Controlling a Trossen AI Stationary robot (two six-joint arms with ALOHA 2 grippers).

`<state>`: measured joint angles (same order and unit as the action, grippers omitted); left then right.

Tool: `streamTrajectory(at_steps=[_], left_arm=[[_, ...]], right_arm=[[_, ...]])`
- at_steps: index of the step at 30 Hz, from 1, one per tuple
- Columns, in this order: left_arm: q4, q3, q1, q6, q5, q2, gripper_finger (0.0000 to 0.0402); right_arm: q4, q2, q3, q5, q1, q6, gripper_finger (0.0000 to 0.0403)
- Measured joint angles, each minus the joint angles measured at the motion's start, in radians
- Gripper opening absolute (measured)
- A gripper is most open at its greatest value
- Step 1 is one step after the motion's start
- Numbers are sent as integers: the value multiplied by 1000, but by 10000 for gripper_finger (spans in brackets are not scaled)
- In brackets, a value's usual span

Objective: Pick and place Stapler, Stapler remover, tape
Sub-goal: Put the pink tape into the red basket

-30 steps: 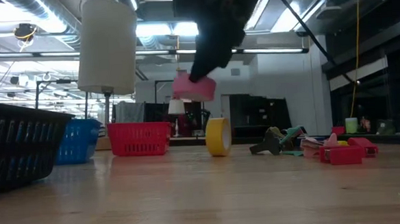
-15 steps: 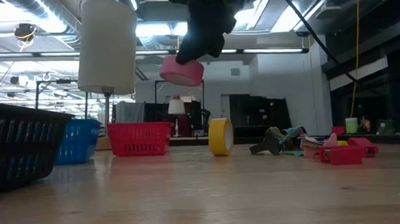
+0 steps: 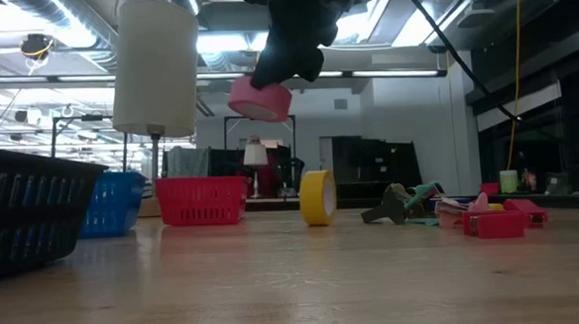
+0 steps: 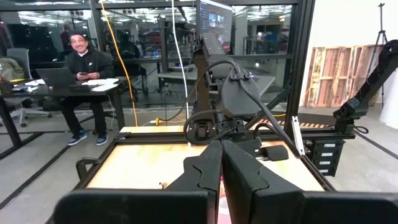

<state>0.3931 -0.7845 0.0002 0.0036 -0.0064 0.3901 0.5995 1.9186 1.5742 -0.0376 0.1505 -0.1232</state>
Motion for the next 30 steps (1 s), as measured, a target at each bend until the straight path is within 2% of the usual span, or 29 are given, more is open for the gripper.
streamTrajectory(at_steps=[5, 18, 25, 30], left_arm=[[0, 0, 0, 0, 0, 0, 13], [0, 0, 0, 1, 0, 0, 13], [0, 0, 0, 0, 0, 0, 8], [0, 0, 0, 0, 0, 0, 12]], right_arm=[[-2, 0, 0, 0, -10, 12, 29], [-139, 0, 0, 105, -18, 253, 29], [-205, 14, -2, 104, -73, 331, 29], [-313, 50, -1, 65, -127, 406, 29]])
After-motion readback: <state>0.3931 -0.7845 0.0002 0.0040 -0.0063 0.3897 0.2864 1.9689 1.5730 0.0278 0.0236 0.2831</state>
